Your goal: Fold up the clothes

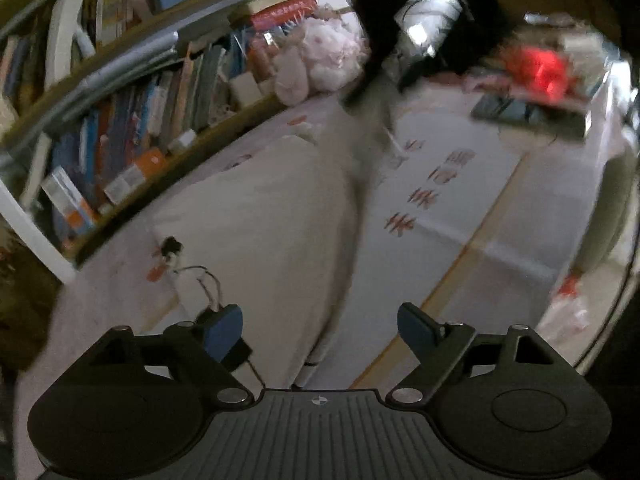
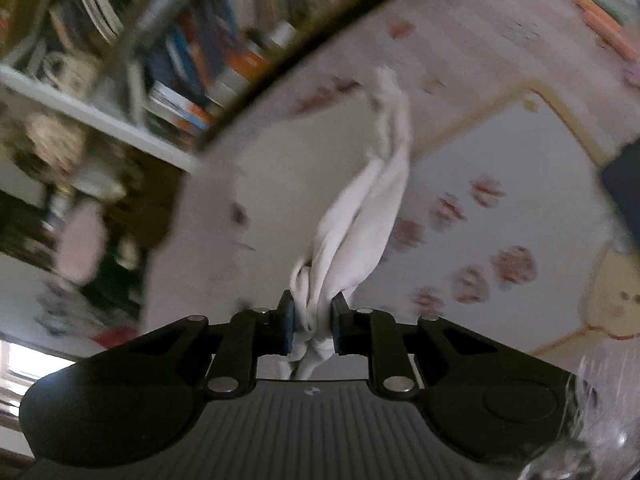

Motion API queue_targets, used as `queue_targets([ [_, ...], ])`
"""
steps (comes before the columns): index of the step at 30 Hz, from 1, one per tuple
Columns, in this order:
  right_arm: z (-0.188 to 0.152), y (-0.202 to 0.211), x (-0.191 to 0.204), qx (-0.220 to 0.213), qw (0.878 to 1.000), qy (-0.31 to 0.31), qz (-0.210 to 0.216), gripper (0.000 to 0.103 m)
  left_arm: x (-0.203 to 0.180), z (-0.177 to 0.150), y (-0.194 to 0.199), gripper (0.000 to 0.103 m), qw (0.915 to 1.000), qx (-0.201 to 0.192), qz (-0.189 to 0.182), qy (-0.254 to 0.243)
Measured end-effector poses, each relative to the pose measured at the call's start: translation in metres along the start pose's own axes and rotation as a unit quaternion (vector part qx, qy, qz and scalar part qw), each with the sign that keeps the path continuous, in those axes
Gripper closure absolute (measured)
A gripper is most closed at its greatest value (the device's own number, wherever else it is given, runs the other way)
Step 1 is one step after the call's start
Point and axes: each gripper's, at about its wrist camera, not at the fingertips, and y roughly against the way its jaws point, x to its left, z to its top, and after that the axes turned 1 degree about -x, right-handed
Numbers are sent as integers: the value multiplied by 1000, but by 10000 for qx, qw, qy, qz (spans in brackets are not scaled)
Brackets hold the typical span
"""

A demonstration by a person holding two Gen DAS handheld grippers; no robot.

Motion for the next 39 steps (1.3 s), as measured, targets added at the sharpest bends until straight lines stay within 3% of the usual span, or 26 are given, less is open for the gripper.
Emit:
queue_targets([
  [3, 7, 6, 10, -153, 9992, -239, 270, 87, -7, -1, -10, 16, 9986, 119, 450, -260],
  [6, 11, 9, 11, -226, 9989, -327, 264, 87, -8, -2, -18, 16, 9949, 239, 851, -484],
  [9, 13, 10, 6, -258, 9992, -272, 106, 87, -6, -1, -15, 20, 9940, 172, 916, -574],
  [13, 6, 11, -6, -198, 9995, -49, -243, 86, -3, 0, -10, 35, 9927, 75, 989, -687],
  [17, -7, 12, -12, -165, 9927, 710, -961, 74, 0, 2, -6, 37, 9911, -21, 1061, -800],
  [19, -18, 12, -5, -191, 9761, 1648, -1407, 65, 2, 2, -3, 36, 9902, -70, 1098, -857],
  [21, -32, 11, 5, -213, 9451, 2724, -1794, 50, 4, 5, -3, 36, 9897, -105, 1118, -893],
  [23, -51, 1, 15, -22, 9012, 3805, -2073, 37, 9, 10, -3, 35, 9906, -109, 1066, -849],
  [26, -83, -17, 30, 290, 8278, 5144, -2221, 36, 17, 17, -5, 35, 9934, -90, 930, -663],
  [28, -101, -24, 39, 265, 7987, 5638, -2084, 36, 24, 22, -5, 35, 9957, -71, 822, -422],
  [30, -114, -33, 47, 279, 7806, 5951, -1888, 38, 31, 26, -5, 35, 9971, -58, 730, -200],
  [32, -119, -46, 50, 341, 7706, 6075, -1893, 40, 36, 28, -7, 35, 9978, -41, 663, -42],
  [33, -120, -54, 50, 398, 7670, 6095, -1965, 47, 38, 28, -8, 35, 9980, -26, 630, 13],
  [35, -116, -68, 49, 449, 7685, 5986, -2214, 70, 35, 28, -9, 35, 9980, -3, 630, -60],
  [37, -110, -72, 46, 483, 7785, 5819, -2304, 81, 26, 25, -8, 36, 9973, 0, 664, -319],
  [38, -107, -71, 46, 490, 7831, 5770, -2266, 92, 22, 23, -7, 38, 9966, -3, 691, -452],
  [39, -107, -69, 47, 459, 7830, 5785, -2238, 96, 16, 21, -7, 40, 9955, -2, 707, -638],
])
